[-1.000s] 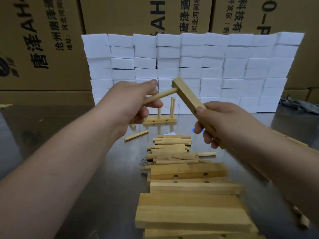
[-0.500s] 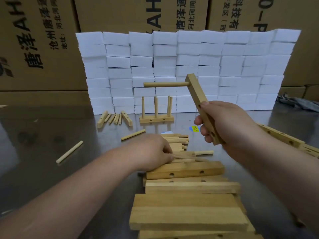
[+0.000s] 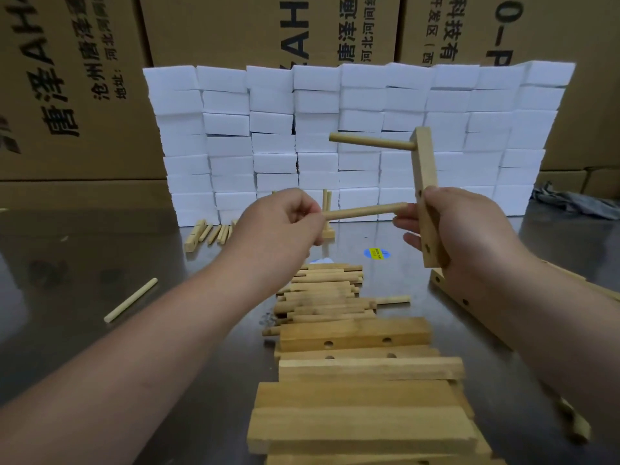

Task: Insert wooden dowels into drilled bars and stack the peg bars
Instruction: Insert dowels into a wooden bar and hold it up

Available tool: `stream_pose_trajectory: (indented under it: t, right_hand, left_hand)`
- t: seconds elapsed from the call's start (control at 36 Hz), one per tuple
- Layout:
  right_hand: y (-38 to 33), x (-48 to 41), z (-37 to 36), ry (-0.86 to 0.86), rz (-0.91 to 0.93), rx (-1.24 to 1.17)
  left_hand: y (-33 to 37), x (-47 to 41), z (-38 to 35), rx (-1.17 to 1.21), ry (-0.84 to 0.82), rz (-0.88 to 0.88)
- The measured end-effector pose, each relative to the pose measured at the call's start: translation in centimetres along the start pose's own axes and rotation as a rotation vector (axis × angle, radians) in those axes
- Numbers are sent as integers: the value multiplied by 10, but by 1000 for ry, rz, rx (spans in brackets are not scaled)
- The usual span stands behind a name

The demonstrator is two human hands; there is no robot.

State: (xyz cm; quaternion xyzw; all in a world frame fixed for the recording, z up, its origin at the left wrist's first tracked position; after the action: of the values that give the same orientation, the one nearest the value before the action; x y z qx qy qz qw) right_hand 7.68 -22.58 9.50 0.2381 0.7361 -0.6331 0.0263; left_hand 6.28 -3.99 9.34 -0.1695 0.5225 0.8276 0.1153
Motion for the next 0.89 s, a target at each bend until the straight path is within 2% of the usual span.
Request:
stream_pose_trajectory:
  t: [0.11, 0.33, 0.47, 0.72, 0.89]
  right_hand:
    - [1, 5, -3, -98, -30, -38]
    - [-4, 11, -3, -210, 97, -47]
    - [-5, 13, -4, -265, 100, -57]
    - [-6, 23, -10, -367, 123, 32]
    - [-8, 28, -12, -355, 135, 44]
  left_hand:
    - [2, 1, -2, 42, 19, -6]
    - [0, 2, -2, 2, 12, 4]
    - [0, 1, -1, 2, 17, 10]
    - [0, 5, -6, -112, -8, -84]
    - [3, 8, -8, -170, 1, -147]
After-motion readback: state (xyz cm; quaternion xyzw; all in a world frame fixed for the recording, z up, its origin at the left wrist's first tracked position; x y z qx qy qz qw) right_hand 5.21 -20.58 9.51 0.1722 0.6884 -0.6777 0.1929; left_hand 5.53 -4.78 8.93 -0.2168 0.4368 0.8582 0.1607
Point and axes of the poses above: each hand's wrist, its own x-axis away from the middle knuckle, its own z-axis out of the back of the hand, y = z × x, the point moved 1 cm from there along -x, towards the middle knuckle, and after that the axes turned 8 degrees about z, right-handed, at the moved point
